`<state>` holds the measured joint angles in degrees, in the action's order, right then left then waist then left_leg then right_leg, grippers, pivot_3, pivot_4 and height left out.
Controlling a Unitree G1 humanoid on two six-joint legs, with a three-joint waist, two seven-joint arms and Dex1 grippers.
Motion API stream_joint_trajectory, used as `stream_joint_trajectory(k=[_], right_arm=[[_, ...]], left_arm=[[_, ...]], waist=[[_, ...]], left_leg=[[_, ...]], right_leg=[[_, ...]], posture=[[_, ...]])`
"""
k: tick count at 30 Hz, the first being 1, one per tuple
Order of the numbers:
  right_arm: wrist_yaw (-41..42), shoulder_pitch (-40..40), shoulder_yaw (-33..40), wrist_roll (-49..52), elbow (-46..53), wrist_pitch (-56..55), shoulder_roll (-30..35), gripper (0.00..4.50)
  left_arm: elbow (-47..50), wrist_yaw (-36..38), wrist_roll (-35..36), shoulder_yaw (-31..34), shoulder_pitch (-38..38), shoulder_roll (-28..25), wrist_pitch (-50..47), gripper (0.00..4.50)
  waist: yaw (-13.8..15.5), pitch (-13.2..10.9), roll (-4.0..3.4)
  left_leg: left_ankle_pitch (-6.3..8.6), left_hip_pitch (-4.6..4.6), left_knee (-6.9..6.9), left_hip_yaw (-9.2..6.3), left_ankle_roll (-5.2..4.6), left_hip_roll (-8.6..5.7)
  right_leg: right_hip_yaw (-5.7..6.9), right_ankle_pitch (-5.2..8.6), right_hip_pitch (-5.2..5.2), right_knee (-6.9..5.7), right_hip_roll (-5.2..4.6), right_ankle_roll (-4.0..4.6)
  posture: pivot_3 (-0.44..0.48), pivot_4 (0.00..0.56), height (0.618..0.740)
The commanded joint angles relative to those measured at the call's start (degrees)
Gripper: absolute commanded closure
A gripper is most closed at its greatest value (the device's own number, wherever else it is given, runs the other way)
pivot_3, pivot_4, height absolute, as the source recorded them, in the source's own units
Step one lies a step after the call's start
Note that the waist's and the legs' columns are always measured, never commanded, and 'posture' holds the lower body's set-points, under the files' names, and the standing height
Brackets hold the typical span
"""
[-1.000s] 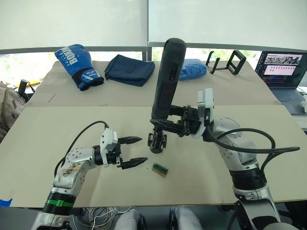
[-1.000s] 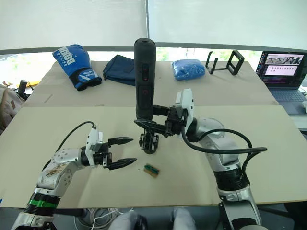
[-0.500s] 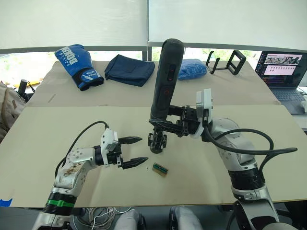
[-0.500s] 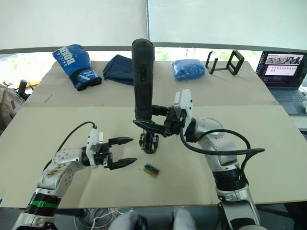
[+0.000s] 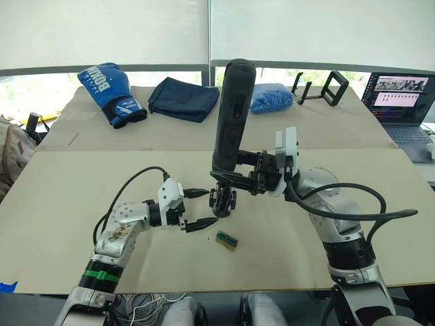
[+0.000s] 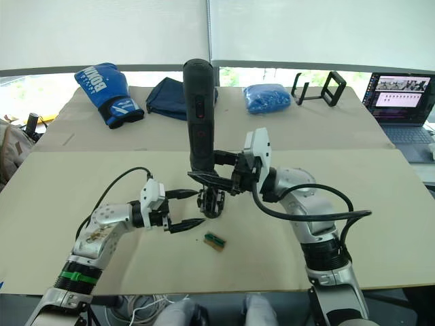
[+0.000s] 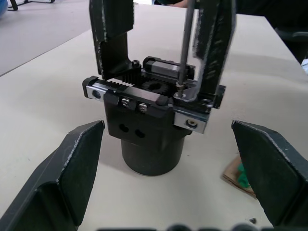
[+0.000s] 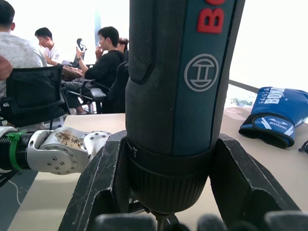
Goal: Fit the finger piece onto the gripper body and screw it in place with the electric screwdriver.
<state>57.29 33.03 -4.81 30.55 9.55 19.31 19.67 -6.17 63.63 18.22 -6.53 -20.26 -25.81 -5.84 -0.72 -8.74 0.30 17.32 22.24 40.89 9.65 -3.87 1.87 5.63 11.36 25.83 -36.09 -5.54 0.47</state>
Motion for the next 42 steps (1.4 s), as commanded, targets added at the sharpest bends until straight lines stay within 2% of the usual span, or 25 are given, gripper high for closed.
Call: stream_joint_trajectory(k=[1, 19, 42], right_arm=[[-0.11, 0.43, 0.57, 0.77, 2.52, -1.05, 0.04, 2.56], [-1.20, -0.14, -0.67, -0.27, 1.97, -0.57, 0.58, 2.56], [-1.71, 0.24, -0.78, -0.65, 1.97, -0.81, 0.39, 2.56]], left_arm=[[-0.08, -0.19, -0.59, -0.40, -1.38, 0.47, 1.49, 0.00], [-3.68, -1.59, -3.07, -1.83, -2.53, 0.74, 1.01, 0.00], [-17.97, -0.38, -6.61, -4.63, -9.68, 6.78, 3.96, 0.00]], waist=[[-0.02, 0.00, 0.00], [-0.02, 0.01, 0.00], [0.02, 0.02, 0.01]], left_leg=[[0.00, 0.00, 0.00, 0.00, 0.00, 0.00], [-0.01, -0.03, 0.02, 0.00, 0.00, 0.01], [-0.01, -0.05, 0.07, -0.01, 0.00, 0.01]], right_leg=[[0.00, 0.00, 0.00, 0.00, 0.00, 0.00], [-0.03, 0.00, -0.01, -0.03, 0.00, 0.00], [-0.02, 0.00, -0.07, -0.05, 0.01, 0.00]], posture=[[0.000, 0.150, 0.740], [0.000, 0.150, 0.740], [0.000, 0.150, 0.740]])
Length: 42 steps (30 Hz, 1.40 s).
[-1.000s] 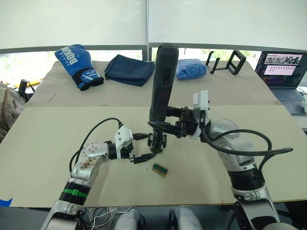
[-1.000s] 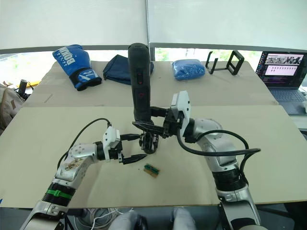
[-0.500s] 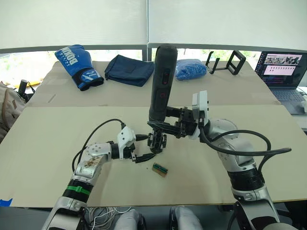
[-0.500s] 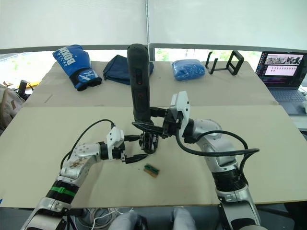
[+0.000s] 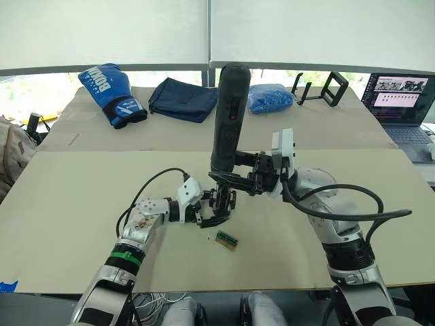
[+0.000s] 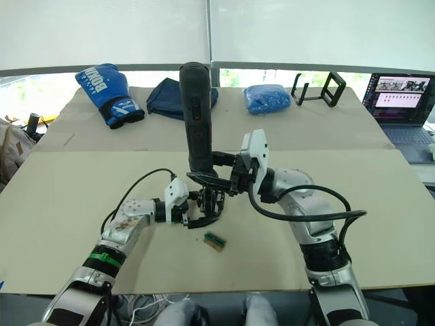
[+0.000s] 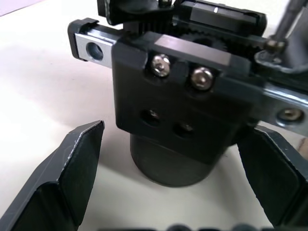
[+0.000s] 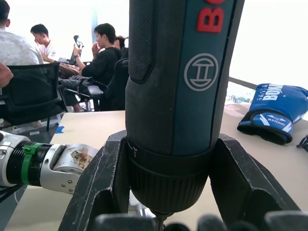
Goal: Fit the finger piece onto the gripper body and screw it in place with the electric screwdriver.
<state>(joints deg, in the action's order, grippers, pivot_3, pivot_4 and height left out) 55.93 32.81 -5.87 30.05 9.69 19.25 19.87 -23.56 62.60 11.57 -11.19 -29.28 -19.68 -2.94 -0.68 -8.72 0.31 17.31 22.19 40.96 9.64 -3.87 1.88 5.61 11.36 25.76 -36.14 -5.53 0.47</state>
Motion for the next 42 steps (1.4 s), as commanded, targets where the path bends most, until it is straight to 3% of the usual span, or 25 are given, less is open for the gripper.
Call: stream_joint_trajectory(k=[1, 20, 22, 26, 42], right_arm=[[-0.37, 0.44, 0.28, -0.16, 1.85, -0.75, 0.21, 2.56], [-0.43, 0.11, 0.07, -0.54, 1.80, -0.49, 0.67, 2.56], [-0.49, 0.06, 0.08, -0.55, 1.85, -0.45, 0.70, 2.56], [-0.57, -0.11, 0.07, -0.56, 2.00, -0.42, 0.74, 2.56], [-1.15, -0.31, -1.57, -1.01, 1.75, 2.73, 2.23, 2.56]], left_arm=[[-0.79, 0.75, -0.03, 0.04, -0.70, 0.73, 1.19, 0.00], [-1.68, 2.23, 0.59, 1.30, -0.81, 2.90, 0.70, 0.00], [-1.69, 2.57, 0.48, 1.21, -0.78, 2.78, 0.76, 0.55], [-2.34, 2.61, -0.92, 0.53, -0.79, 2.37, 2.08, 2.06], [-1.97, 0.23, -3.70, -0.34, -0.35, 3.13, 4.69, 2.09]], waist=[[0.00, 0.00, 0.00], [0.01, 0.01, 0.00], [0.01, 0.01, 0.00], [0.00, 0.01, 0.00], [0.13, 0.01, 0.00]], left_leg=[[0.00, 0.00, 0.00, 0.00, 0.00, 0.00], [0.00, -0.12, 0.00, -0.04, 0.00, 0.00], [0.00, -0.13, 0.00, -0.05, 0.00, 0.01], [0.00, -0.14, -0.01, -0.06, 0.00, 0.01], [0.01, -0.26, -0.01, -0.13, -0.01, 0.01]], right_leg=[[0.00, 0.00, 0.00, 0.00, 0.00, 0.00], [0.01, 0.00, -0.15, 0.01, -0.01, 0.00], [0.01, 0.00, -0.16, 0.01, -0.01, 0.00], [0.01, 0.00, -0.17, 0.01, -0.02, 0.00], [0.06, 0.00, -0.36, 0.06, -0.05, 0.00]], posture=[[0.000, 0.150, 0.740], [0.000, 0.150, 0.740], [0.000, 0.150, 0.740], [0.000, 0.150, 0.740], [0.000, 0.150, 0.740]])
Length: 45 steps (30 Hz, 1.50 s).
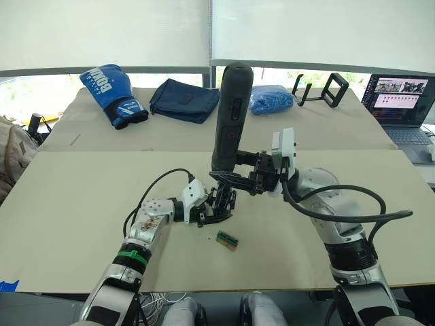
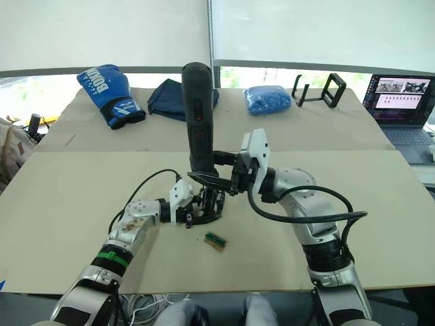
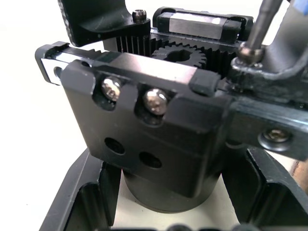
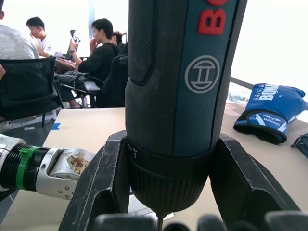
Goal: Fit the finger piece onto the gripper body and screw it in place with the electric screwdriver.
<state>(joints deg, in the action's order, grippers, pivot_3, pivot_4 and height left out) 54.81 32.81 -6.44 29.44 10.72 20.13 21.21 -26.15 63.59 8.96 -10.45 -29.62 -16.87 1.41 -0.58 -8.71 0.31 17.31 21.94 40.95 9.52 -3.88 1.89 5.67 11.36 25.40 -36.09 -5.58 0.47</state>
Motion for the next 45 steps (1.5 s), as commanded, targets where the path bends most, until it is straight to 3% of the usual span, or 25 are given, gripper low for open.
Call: stream_joint_trajectory(k=[1, 34, 45], right_arm=[[0.04, -0.28, -1.10, -0.41, 0.72, 2.13, 0.99, 2.56], [-6.53, -2.12, -7.53, -3.42, -1.98, 11.55, 1.23, 2.56], [-7.59, -2.71, -7.58, -3.70, -1.54, 10.17, 1.65, 2.56]], left_arm=[[0.72, -0.89, -1.27, -1.23, -0.03, 0.31, 0.37, 2.09], [3.72, -4.41, -2.24, -2.88, 0.77, 1.04, -1.67, 2.09], [3.69, -4.21, -2.19, -2.95, 0.82, 0.88, -1.61, 2.09]], waist=[[0.06, 0.00, 0.00], [0.70, 0.37, 0.05], [0.71, 0.47, 0.15]], left_leg=[[0.00, -0.05, 0.00, -0.01, 0.00, 0.00], [0.08, -0.37, -0.04, -0.09, -0.13, -0.02], [0.11, -0.36, -0.06, -0.13, -0.16, -0.02]], right_leg=[[0.01, 0.00, -0.05, 0.01, -0.01, 0.00], [0.13, 0.00, -0.33, 0.01, -0.42, 0.00], [0.21, 0.00, -0.34, 0.04, -0.57, 0.00]], posture=[[0.000, 0.150, 0.740], [0.000, 0.150, 0.740], [0.000, 0.150, 0.740]])
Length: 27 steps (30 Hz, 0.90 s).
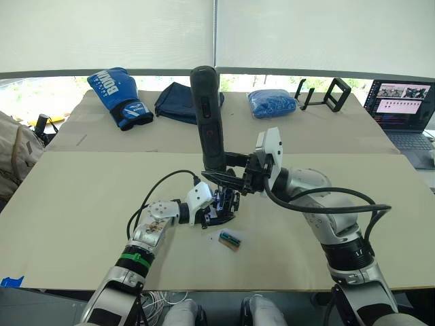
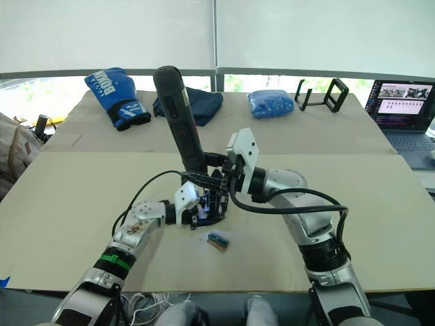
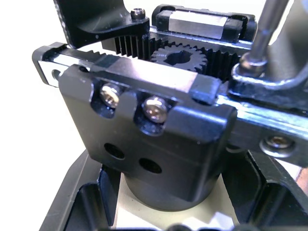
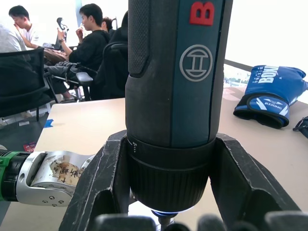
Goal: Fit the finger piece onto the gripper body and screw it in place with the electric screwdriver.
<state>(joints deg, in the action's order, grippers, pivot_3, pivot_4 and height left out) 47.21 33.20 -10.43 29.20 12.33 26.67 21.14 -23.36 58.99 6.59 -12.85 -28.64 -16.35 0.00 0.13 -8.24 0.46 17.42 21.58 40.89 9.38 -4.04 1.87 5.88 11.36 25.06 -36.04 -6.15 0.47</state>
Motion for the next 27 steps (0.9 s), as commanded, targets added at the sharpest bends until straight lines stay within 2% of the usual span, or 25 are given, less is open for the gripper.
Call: stream_joint_trajectory(k=[1, 6, 15, 27], right_arm=[[-0.01, -3.05, -3.39, -3.47, -3.08, 3.46, 1.75, 2.56], [2.88, -1.60, -0.77, -1.12, -1.79, 1.20, 1.93, 2.56], [7.72, 4.40, 8.52, 7.17, 1.91, -3.01, 0.81, 2.56], [9.08, 5.30, 12.93, 8.50, 2.53, -5.70, 1.49, 2.56]], left_arm=[[0.94, 0.37, 0.18, -0.56, -0.13, 0.35, -0.20, 2.09], [0.71, -0.27, -0.37, -0.68, -0.20, 0.31, 0.00, 2.09], [-0.86, -4.57, -3.44, -1.42, -0.58, 0.07, -0.28, 2.09], [-2.93, -5.84, -5.16, -3.16, -1.54, -0.08, 0.17, 2.09]], waist=[[0.00, 0.00, 0.00], [0.03, 0.00, 0.00], [0.21, -0.02, 0.02], [0.41, -0.02, 0.02]], left_leg=[[0.00, 0.00, 0.00, 0.00, 0.00, 0.00], [0.01, 0.02, -0.01, -0.02, -0.01, 0.00], [0.02, 0.37, 0.02, -0.08, -0.05, -0.02], [0.01, 0.46, 0.04, -0.15, -0.07, -0.04]], right_leg=[[0.01, 0.00, 0.00, 0.00, -0.01, 0.00], [0.03, 0.00, 0.00, 0.03, -0.03, 0.00], [0.16, -0.02, 0.20, 0.08, -0.03, 0.00], [0.27, -0.04, 0.20, 0.13, -0.03, 0.00]], posture=[[0.000, 0.150, 0.740], [0.000, 0.150, 0.740], [0.000, 0.150, 0.740], [0.000, 0.150, 0.740]])
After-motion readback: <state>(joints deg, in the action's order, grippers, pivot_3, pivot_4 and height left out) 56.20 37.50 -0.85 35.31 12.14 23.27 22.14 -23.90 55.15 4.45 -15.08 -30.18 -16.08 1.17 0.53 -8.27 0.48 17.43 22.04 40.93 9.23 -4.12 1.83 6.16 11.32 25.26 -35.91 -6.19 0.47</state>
